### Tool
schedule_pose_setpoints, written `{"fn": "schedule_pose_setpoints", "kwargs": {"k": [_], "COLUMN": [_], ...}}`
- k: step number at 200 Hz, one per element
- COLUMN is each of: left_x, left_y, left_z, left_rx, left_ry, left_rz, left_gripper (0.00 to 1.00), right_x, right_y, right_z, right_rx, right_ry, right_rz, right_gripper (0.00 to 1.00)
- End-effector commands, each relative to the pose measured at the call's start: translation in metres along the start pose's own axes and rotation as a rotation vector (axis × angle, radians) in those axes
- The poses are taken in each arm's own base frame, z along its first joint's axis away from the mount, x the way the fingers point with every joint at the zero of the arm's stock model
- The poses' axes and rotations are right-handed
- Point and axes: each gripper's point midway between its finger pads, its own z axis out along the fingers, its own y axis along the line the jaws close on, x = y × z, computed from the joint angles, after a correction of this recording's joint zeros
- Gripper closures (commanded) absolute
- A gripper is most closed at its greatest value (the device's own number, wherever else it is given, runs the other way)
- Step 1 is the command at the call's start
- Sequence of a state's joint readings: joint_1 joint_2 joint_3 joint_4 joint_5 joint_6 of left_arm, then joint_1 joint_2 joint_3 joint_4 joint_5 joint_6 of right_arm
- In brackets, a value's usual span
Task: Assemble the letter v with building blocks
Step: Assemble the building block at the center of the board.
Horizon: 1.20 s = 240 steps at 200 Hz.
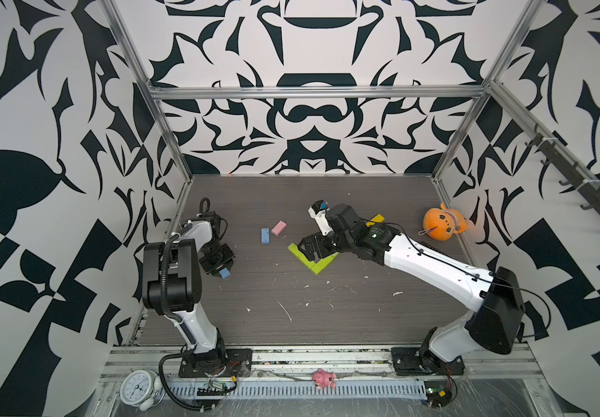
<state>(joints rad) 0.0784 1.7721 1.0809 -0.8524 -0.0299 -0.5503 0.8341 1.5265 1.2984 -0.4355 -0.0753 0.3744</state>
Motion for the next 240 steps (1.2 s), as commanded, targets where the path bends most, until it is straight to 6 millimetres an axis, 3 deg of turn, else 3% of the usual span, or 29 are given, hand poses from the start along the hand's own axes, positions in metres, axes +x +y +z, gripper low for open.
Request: {"fn": "schedule_pose_setpoints", "kwargs": {"k": [1, 48, 99, 138, 173, 240], "left_x": [0.001, 0.019, 0.026, 0.023, 0.007, 0.0], "left_y": [-0.002, 0.003, 0.005, -0.001, -0.009, -0.012], "left_z": [0.001, 0.0, 0.001, 0.001, 0.0, -0.001], "left_rx": [0.01, 0.034, 0.046, 0.066, 0.083, 0.077], "left_ry": [0.025, 0.032, 0.039, 0.041, -0.001, -0.009], "left_rz": [-0.02, -0.022, -0.02, -0.03, -0.028, -0.025], "left_gripper": [0.62, 0.51, 0.48, 0.54, 0.63, 0.68], "right_x": [-0.014, -0.011, -0.014, -0.013, -0.013, -0.014], "right_y": [0.005, 0.005, 0.006, 0.006, 0.006, 0.005], "right_z": [-0.006, -0.002, -0.002, -0.002, -0.002, 0.001], "right_rx": [-0.019, -0.021, -0.021, -0.022, -0.024, -0.022], "right_ry": [-0.046, -0.034, -0.036, -0.035, -0.039, -0.037], "right_rz": [0.007, 0.008, 0.01, 0.01, 0.012, 0.012], "right_gripper": [0.01, 0.01, 0.01, 0.01, 0.01, 0.01]}}
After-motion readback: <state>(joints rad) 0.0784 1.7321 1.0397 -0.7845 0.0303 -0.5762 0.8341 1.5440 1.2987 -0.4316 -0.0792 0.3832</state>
